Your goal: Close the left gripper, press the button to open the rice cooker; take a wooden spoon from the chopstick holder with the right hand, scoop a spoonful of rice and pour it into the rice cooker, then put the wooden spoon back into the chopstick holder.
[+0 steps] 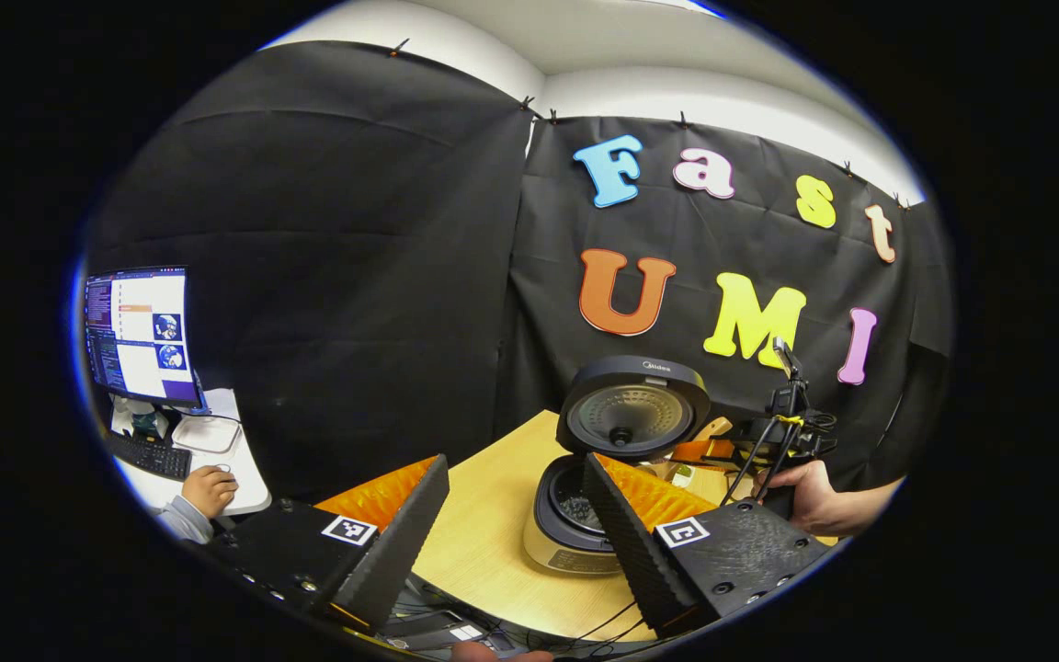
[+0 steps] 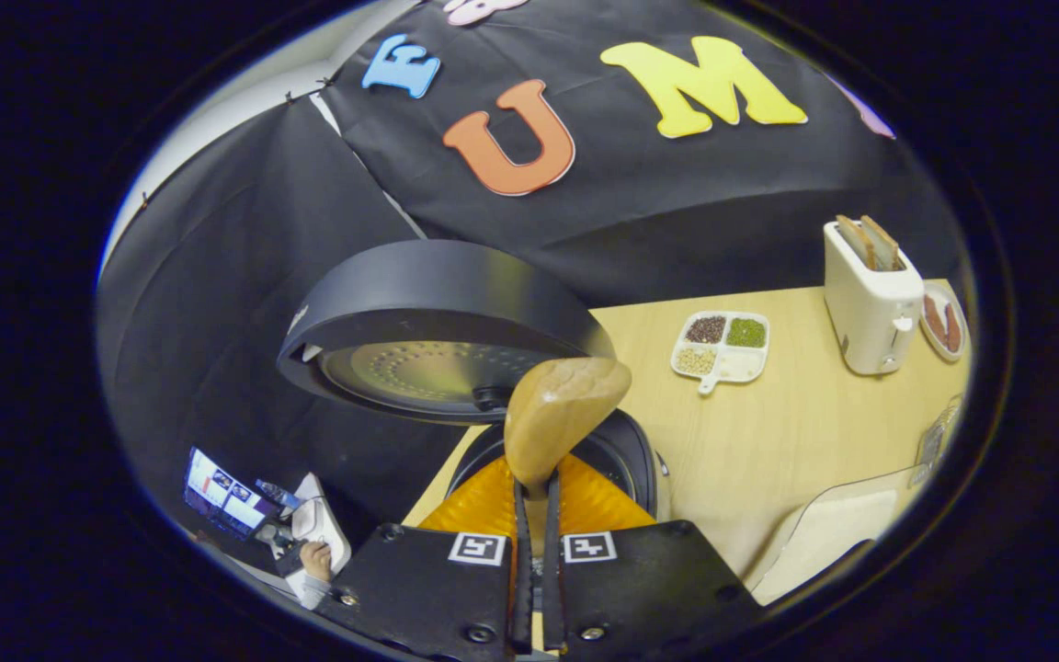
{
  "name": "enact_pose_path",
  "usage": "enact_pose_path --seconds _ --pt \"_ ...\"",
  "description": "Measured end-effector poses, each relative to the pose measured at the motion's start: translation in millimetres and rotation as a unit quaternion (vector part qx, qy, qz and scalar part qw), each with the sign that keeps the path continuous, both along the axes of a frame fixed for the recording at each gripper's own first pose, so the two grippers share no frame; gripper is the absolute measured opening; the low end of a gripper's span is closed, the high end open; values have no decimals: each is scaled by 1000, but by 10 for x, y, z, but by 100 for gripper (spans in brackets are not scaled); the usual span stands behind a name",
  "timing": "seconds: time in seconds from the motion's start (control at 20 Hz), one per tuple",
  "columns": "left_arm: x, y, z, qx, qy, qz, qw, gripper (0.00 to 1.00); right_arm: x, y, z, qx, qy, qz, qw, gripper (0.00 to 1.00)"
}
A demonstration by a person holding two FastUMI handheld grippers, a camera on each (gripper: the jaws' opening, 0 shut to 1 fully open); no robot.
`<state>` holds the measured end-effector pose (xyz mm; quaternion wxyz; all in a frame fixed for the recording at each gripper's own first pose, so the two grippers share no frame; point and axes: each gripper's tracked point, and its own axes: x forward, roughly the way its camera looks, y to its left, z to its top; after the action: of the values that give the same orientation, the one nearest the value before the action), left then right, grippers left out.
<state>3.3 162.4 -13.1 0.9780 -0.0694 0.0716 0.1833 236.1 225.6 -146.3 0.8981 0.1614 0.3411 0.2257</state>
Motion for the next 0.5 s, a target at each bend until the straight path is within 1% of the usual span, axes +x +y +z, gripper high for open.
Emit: enact_pose_path --seconds 0.15,0.3,0.4,0.5 --pt "10 -9 -12 0 -1 3 1000 95 23 -4 34 -28 -23 11 999 9" --pt "1 -5 -8 1 -2 5 1000 95 23 32 117 -61 -62 33 996 10" --pt "21 -7 -9 1 -2 6 1000 95 10 72 175 -85 -92 51 991 10" --pt "24 -23 -9 1 -2 7 1000 95 14 118 239 -111 -128 69 983 10"
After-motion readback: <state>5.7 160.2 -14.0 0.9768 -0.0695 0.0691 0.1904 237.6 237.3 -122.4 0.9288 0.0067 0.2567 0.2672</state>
